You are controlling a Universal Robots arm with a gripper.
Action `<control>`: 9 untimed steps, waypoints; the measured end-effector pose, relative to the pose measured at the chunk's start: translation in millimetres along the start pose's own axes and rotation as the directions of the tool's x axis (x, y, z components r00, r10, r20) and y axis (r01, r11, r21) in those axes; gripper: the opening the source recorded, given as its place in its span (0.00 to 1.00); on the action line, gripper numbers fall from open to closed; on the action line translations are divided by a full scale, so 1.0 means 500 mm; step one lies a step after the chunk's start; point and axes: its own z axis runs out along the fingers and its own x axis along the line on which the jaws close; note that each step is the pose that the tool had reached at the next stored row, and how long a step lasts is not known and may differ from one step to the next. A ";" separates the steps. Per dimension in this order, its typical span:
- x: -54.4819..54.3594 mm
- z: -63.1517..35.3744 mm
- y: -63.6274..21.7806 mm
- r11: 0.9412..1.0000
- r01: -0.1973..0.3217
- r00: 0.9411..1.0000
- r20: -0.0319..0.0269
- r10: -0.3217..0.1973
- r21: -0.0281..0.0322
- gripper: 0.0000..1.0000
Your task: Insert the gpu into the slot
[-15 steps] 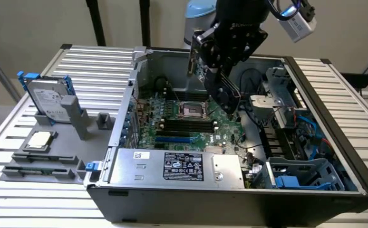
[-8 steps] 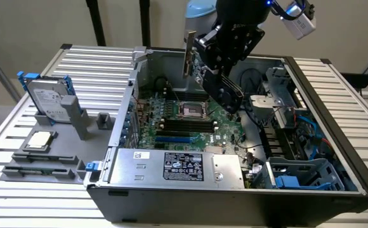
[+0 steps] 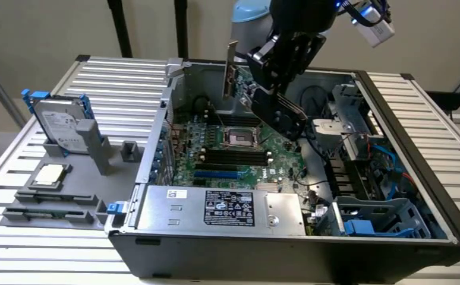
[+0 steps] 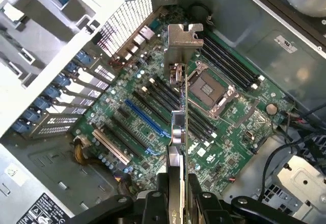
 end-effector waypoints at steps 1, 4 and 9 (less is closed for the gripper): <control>0.000 0.001 0.000 1.000 0.016 1.000 0.003 -0.016 -0.003 0.26; 0.000 0.003 0.000 0.998 0.061 0.998 0.010 -0.061 -0.013 0.26; 0.000 0.007 -0.001 0.990 0.140 0.990 0.019 -0.140 -0.015 0.26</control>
